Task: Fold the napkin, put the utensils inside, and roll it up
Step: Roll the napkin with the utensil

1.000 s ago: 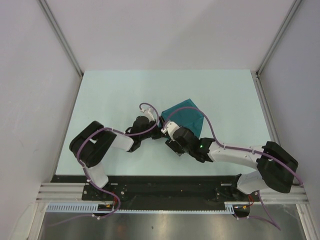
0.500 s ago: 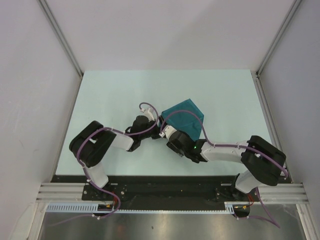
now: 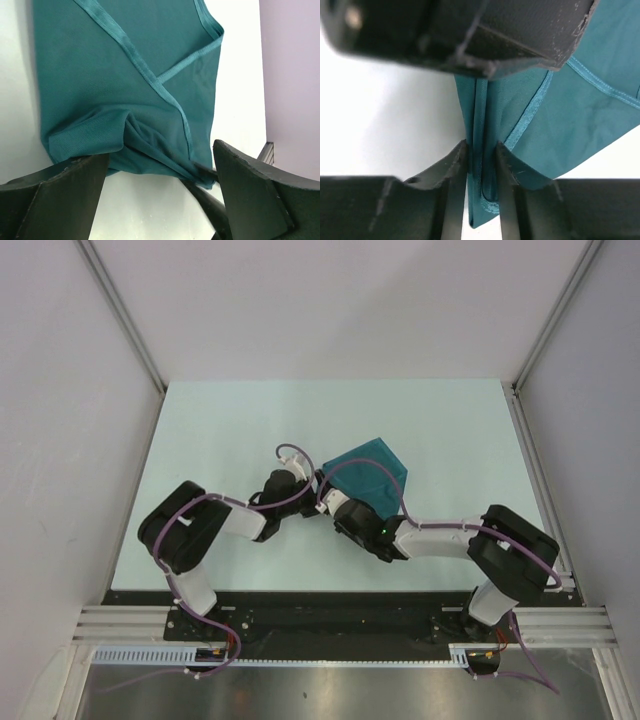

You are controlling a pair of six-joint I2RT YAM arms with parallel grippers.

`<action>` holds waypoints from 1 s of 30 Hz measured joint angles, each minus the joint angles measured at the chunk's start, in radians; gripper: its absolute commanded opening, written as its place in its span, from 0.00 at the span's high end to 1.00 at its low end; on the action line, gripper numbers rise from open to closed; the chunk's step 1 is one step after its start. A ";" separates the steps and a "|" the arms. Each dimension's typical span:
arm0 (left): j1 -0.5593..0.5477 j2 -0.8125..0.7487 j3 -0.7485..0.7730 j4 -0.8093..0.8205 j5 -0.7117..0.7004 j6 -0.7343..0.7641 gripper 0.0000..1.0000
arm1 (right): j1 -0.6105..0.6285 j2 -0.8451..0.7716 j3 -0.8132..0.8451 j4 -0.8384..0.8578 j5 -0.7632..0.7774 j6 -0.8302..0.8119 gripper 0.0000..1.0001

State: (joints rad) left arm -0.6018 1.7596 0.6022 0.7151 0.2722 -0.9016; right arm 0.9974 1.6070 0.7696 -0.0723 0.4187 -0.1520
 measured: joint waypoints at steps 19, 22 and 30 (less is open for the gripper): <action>0.048 -0.211 -0.019 -0.254 -0.077 0.135 0.05 | -0.164 0.024 0.172 -0.251 -0.460 0.074 1.00; 0.051 -0.266 -0.027 -0.289 -0.090 0.156 0.04 | -0.223 0.034 0.177 -0.278 -0.572 0.094 1.00; 0.087 -0.334 -0.074 -0.346 -0.113 0.219 0.06 | -0.362 0.103 0.200 -0.305 -0.824 0.129 1.00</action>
State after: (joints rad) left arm -0.5152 1.4258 0.5285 0.3687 0.1593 -0.6823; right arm 0.6357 1.7096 0.9699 -0.3775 -0.4049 -0.0235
